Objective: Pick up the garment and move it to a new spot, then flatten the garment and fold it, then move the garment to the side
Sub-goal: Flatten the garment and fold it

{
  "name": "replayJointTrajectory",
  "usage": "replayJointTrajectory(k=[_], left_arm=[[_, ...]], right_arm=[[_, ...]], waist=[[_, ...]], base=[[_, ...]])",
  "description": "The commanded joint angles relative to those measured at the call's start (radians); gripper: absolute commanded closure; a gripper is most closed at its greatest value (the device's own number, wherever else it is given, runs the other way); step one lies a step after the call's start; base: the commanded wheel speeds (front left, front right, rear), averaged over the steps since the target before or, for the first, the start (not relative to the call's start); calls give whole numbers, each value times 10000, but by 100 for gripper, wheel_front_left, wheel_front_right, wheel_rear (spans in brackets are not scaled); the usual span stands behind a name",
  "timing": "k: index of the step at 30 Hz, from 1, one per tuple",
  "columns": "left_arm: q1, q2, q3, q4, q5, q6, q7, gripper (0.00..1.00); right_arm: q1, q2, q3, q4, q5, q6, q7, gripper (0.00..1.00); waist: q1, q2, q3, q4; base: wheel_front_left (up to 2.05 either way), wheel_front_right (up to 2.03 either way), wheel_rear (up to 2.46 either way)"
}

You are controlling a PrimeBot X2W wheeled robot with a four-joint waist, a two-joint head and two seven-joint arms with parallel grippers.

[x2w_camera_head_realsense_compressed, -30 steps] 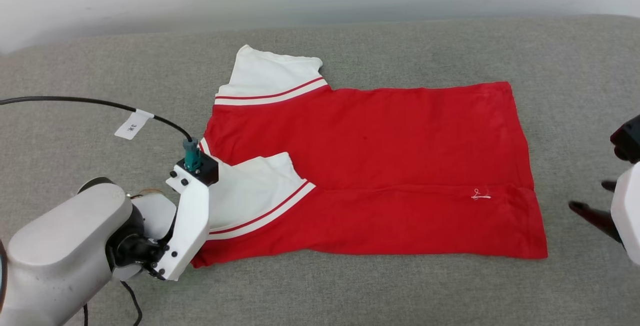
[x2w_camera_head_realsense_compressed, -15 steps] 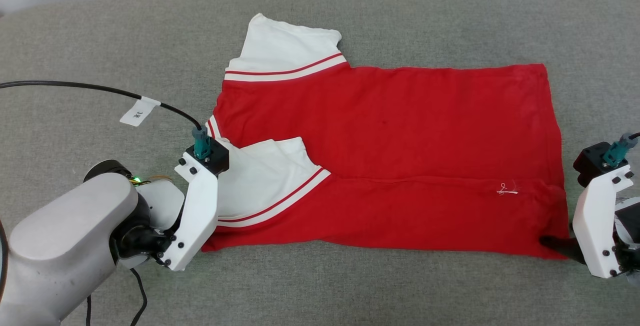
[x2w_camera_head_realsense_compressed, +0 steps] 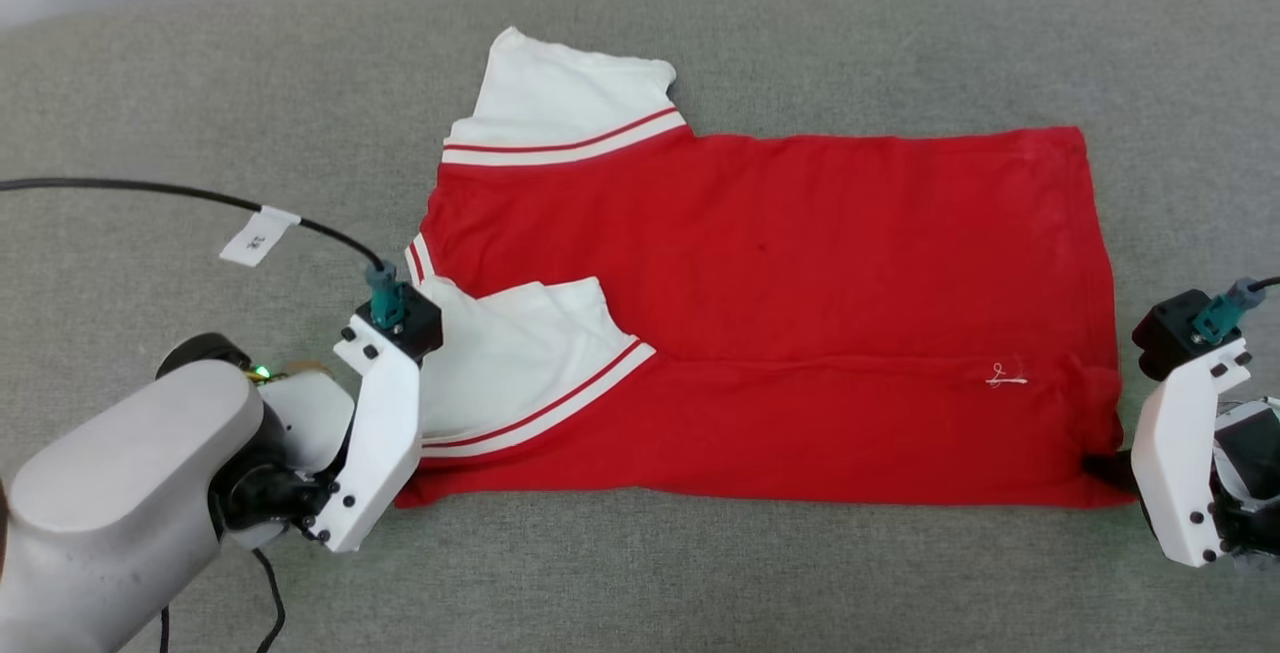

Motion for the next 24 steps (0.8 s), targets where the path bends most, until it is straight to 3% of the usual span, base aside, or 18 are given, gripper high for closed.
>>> replayJointTrajectory(k=[1,6,15,19,24], left_arm=[[287,107,-88,121,-30,25,-7,100],[537,218,15,107,-271,-2,-303,100],[1496,967,-118,-736,-713,128,-544,100],[1968,1178,-213,-1149,-832,350,-650,100],[2363,1076,-353,-1270,-896,577,-746,100]], right_arm=[[137,50,172,-44,102,-4,-90,100],[344,-736,192,-848,389,-4,-558,100],[1785,-1892,-17,-2233,900,-6,-604,100],[2442,-2083,-242,-2434,941,-7,-435,100],[2846,-1790,-316,-2146,736,-7,-172,100]], waist=[[0,-1,-202,-30],[0,-1,-812,-7],[0,-1,-1509,40],[0,-1,-1536,33],[0,-1,-1360,33]], base=[[0,0,0],[0,0,0],[0,0,0],[0,0,0],[0,0,0]])
